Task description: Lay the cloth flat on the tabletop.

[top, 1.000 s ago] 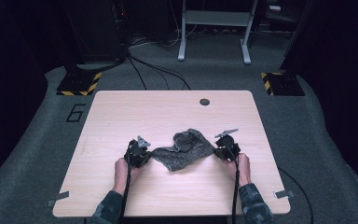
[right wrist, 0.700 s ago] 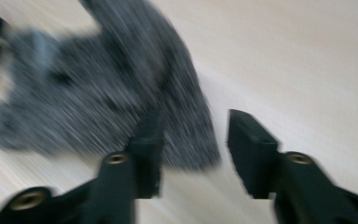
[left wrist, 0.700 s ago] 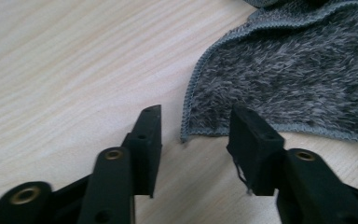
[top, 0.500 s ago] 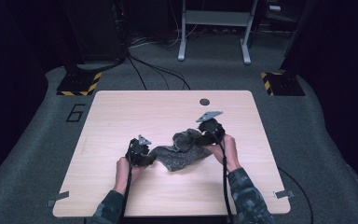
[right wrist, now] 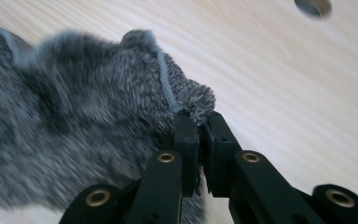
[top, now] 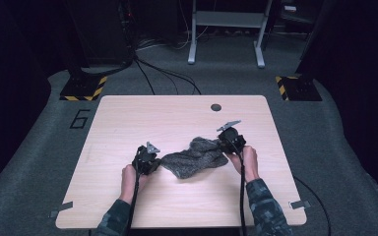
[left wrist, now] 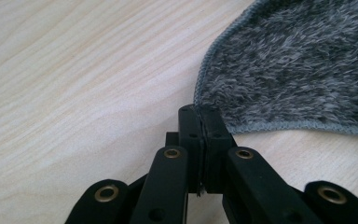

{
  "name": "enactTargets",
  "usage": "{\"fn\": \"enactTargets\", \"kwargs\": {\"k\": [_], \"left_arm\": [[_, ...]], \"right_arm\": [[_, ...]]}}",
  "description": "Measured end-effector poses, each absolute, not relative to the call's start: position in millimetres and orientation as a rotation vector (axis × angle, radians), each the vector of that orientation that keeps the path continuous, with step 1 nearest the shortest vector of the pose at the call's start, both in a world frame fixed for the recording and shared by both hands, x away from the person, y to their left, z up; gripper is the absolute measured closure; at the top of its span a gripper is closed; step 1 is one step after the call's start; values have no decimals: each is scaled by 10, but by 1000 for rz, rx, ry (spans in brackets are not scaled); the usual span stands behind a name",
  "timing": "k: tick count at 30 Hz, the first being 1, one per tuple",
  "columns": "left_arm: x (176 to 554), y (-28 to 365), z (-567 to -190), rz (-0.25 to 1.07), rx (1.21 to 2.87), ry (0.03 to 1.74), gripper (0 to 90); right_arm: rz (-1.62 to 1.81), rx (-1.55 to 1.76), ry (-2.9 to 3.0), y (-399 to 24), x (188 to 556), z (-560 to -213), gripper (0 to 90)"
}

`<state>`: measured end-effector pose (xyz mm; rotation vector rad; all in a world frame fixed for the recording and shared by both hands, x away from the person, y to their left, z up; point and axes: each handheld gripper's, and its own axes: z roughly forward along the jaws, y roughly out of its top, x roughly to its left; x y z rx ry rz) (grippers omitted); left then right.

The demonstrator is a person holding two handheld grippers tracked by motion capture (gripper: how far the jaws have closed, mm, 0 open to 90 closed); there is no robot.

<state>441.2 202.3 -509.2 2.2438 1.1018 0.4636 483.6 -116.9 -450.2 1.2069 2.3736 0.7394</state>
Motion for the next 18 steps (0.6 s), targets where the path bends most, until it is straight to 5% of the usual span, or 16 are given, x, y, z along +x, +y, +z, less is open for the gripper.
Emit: {"fn": "enactTargets", "kwargs": {"k": [8, 10, 12, 18], "left_arm": [[4414, 2099, -5073, 441, 2260, 1112, 889], [4421, 2098, -5067, 432, 2262, 1120, 877], [4431, 2091, -5050, 416, 2258, 1118, 747], [4440, 2085, -5007, 410, 2249, 1140, 540]], "right_arm": [[745, 1325, 2425, -1553, 4548, -4661, 843], [739, 1346, 2452, -1591, 4499, -4697, 761], [811, 1322, 2462, -1625, 4491, -4632, 612], [901, 1220, 2445, -1457, 4585, -4281, 488]]}}
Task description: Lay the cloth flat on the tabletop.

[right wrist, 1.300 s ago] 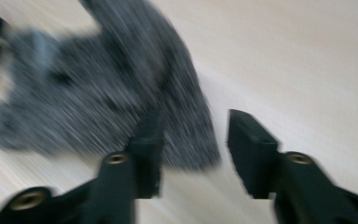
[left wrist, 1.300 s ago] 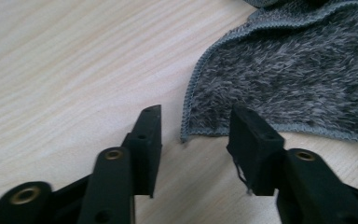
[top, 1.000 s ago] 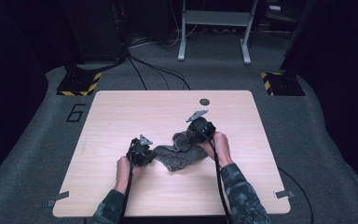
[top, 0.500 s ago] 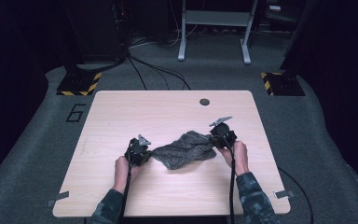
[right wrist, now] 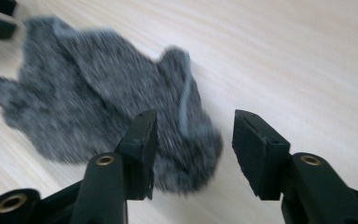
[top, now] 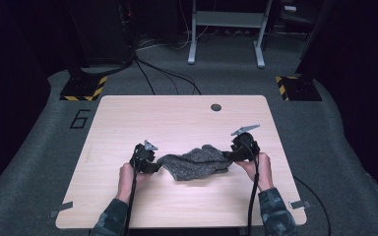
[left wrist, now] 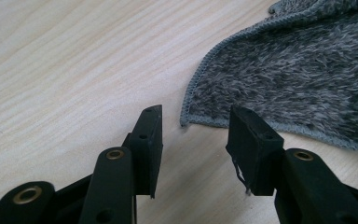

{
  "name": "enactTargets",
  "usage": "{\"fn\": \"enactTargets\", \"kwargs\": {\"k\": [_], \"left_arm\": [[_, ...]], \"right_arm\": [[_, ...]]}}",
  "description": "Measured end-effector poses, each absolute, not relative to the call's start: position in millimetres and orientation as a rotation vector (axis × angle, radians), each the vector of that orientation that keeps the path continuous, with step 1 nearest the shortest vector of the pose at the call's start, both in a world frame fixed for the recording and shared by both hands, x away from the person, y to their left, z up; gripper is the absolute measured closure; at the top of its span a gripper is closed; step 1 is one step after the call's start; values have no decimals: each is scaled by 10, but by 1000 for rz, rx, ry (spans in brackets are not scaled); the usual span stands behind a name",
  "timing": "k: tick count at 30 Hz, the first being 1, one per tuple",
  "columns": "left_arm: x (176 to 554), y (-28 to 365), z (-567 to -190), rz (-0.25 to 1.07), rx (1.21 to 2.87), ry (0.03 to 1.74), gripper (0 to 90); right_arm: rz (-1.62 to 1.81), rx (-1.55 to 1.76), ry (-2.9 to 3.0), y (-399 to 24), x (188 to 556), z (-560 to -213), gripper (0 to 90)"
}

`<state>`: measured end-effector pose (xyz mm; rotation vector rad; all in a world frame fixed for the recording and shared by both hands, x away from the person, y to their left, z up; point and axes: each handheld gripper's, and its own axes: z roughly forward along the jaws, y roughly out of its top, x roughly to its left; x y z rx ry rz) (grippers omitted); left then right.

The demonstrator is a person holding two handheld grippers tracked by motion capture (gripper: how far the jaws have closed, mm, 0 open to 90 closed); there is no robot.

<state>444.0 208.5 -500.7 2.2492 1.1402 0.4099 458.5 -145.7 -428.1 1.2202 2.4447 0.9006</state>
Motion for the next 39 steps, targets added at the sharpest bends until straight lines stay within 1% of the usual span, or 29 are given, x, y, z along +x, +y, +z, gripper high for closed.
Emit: {"fn": "enactTargets", "kwargs": {"k": [1, 3, 5, 6, 7, 8, 9, 12, 13, 14, 20, 24, 27, 28, 29, 33, 39], "left_arm": [[4448, 2092, -5010, 397, 2245, 1143, 540], [4465, 2100, -5028, 400, 2239, 1157, 494], [4492, 2103, -5056, 374, 2224, 1169, 481], [4502, 2101, -5064, 374, 2222, 1175, 474], [4513, 2101, -5069, 357, 2216, 1184, 474], [4534, 2105, -5070, 350, 2207, 1185, 474], [4534, 2105, -5070, 350, 2207, 1185, 486], [4575, 2119, -5059, 339, 2193, 1192, 506], [4589, 2116, -5057, 336, 2190, 1193, 506], [4599, 2113, -5050, 324, 2192, 1194, 518], [4629, 2048, -5057, 355, 2220, 1185, 589], [4619, 2031, -5058, 350, 2231, 1153, 692], [4613, 2018, -5058, 344, 2236, 1143, 791], [4612, 2014, -5059, 336, 2236, 1139, 828], [4610, 2011, -5058, 335, 2240, 1138, 847], [4603, 2004, -5054, 341, 2242, 1135, 876], [4591, 2019, -5029, 369, 2209, 1143, 880]], "right_arm": [[901, 1220, 2445, -1457, 4585, -4281, 488], [908, 1187, 2443, -1360, 4638, -4196, 489], [890, 1154, 2460, -1238, 4736, -4190, 493], [824, 1141, 2487, -1109, 4875, -4268, 505], [824, 1141, 2487, -1109, 4875, -4268, 505], [764, 1145, 2525, -994, 5017, -4385, 514], [764, 1145, 2525, -994, 5017, -4385, 514], [708, 1164, 2554, -828, 5224, -4563, 554], [708, 1164, 2554, -828, 5224, -4563, 554], [696, 1184, 2556, -803, 5257, -4586, 557], [637, 1211, 2583, -729, 5377, -4781, 614], [646, 1224, 2592, -743, 5399, -4840, 717], [645, 1214, 2597, -733, 5379, -4881, 813], [643, 1215, 2595, -735, 5371, -4903, 835], [651, 1223, 2594, -745, 5365, -4923, 848], [754, 1280, 2563, -860, 5334, -4925, 868], [891, 1280, 2464, -1105, 5239, -4738, 875]]}}
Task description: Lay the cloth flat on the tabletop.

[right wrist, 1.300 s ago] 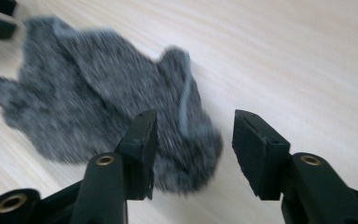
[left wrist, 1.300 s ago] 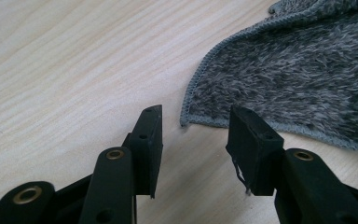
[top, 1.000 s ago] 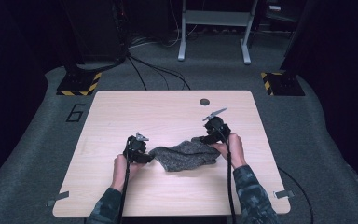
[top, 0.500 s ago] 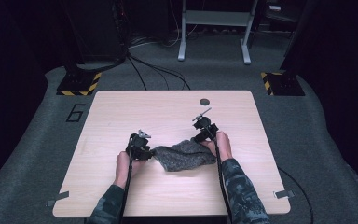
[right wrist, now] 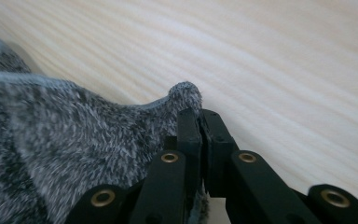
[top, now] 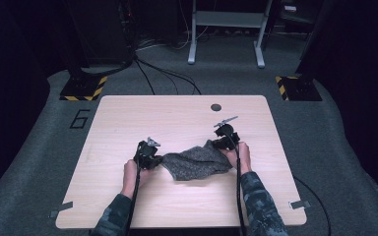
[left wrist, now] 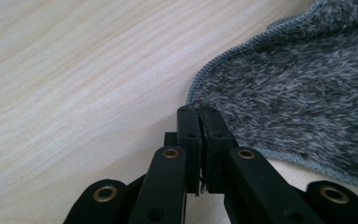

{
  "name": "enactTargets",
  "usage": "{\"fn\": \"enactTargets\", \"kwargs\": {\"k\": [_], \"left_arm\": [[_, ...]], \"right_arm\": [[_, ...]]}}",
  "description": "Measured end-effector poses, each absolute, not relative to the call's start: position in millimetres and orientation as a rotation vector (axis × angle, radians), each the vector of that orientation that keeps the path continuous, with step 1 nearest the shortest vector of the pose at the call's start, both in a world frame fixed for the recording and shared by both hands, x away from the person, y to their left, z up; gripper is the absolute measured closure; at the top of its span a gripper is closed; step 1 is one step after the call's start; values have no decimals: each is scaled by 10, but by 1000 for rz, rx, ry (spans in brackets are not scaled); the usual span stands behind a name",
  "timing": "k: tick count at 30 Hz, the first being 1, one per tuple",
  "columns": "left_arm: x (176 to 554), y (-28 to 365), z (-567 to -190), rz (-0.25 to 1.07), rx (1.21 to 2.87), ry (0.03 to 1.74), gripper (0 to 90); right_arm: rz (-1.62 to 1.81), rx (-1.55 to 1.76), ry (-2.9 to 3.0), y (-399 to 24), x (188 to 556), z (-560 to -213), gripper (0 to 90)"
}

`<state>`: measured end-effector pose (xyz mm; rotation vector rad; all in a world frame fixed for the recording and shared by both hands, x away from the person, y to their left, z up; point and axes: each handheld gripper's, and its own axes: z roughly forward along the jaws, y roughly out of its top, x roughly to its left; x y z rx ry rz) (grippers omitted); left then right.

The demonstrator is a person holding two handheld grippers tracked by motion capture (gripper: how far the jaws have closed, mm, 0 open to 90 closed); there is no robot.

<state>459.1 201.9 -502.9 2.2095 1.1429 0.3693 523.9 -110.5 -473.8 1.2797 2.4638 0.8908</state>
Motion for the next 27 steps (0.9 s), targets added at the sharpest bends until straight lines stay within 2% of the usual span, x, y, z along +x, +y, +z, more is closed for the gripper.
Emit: {"fn": "enactTargets", "kwargs": {"k": [7, 17, 23, 27], "left_arm": [[4575, 2075, -4892, 423, 2193, 1116, 880], [4502, 2168, -4494, 471, 2137, 1057, 882], [4453, 2169, -4562, 427, 2162, 1041, 883], [4776, 2196, -4671, 385, 2163, 1107, 886]], "right_arm": [[1032, 1267, 2352, -1323, 5043, -4472, 876], [1190, 1252, 2251, -1534, 4716, -4183, 878], [1199, 1255, 2262, -1586, 4493, -4238, 879], [1137, 1292, 2273, -1571, 4753, -4392, 882]]}}
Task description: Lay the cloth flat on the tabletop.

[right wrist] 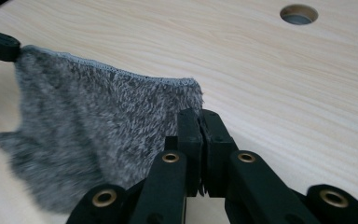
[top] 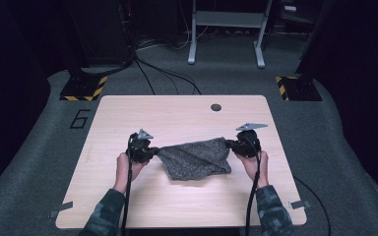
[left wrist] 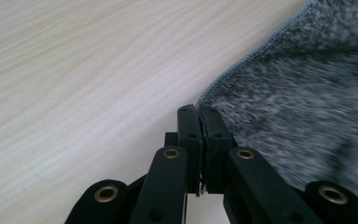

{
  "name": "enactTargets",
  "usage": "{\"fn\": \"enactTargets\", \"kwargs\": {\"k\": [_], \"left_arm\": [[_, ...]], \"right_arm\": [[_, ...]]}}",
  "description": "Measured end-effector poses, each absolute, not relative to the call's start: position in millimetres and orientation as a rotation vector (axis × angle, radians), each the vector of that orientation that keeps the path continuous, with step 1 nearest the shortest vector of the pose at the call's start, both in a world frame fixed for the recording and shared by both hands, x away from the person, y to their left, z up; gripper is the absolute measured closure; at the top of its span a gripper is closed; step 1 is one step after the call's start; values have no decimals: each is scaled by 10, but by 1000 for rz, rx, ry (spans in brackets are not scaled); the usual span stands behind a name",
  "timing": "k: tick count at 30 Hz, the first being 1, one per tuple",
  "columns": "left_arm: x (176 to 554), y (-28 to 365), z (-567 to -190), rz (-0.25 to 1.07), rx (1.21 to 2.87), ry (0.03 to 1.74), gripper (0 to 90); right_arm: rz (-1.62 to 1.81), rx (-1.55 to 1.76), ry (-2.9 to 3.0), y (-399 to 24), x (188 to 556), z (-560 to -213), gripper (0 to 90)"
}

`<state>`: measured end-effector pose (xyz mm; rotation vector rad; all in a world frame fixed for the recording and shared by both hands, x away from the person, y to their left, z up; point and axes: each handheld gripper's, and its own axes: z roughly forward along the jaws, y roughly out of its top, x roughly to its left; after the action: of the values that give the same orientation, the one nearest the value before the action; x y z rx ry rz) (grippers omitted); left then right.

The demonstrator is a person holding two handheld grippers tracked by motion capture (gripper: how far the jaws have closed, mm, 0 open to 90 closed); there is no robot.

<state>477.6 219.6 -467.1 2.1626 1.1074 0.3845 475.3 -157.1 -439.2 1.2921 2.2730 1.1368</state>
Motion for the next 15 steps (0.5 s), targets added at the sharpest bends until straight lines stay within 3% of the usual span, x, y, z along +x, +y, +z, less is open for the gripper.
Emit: {"fn": "enactTargets", "kwargs": {"k": [3, 5, 6, 7, 11, 15], "left_arm": [[5112, 2216, -4405, 437, 2108, 1150, 888], [5205, 2230, -4007, 534, 2063, 1125, 888], [5202, 2242, -3794, 578, 2034, 1096, 888], [5173, 2243, -3641, 620, 2005, 1082, 888], [4800, 2331, -3109, 783, 1959, 943, 888], [4424, 2373, -3329, 786, 2011, 872, 886]], "right_arm": [[1130, 1293, 2244, -1501, 5141, -4251, 885], [1155, 1238, 2194, -1416, 5300, -3918, 886], [1198, 1163, 2128, -1334, 5322, -3517, 886], [1198, 1163, 2128, -1334, 5322, -3517, 886], [1289, 1024, 2052, -1323, 5089, -3025, 885], [1340, 930, 2081, -1427, 4685, -3203, 881]]}}
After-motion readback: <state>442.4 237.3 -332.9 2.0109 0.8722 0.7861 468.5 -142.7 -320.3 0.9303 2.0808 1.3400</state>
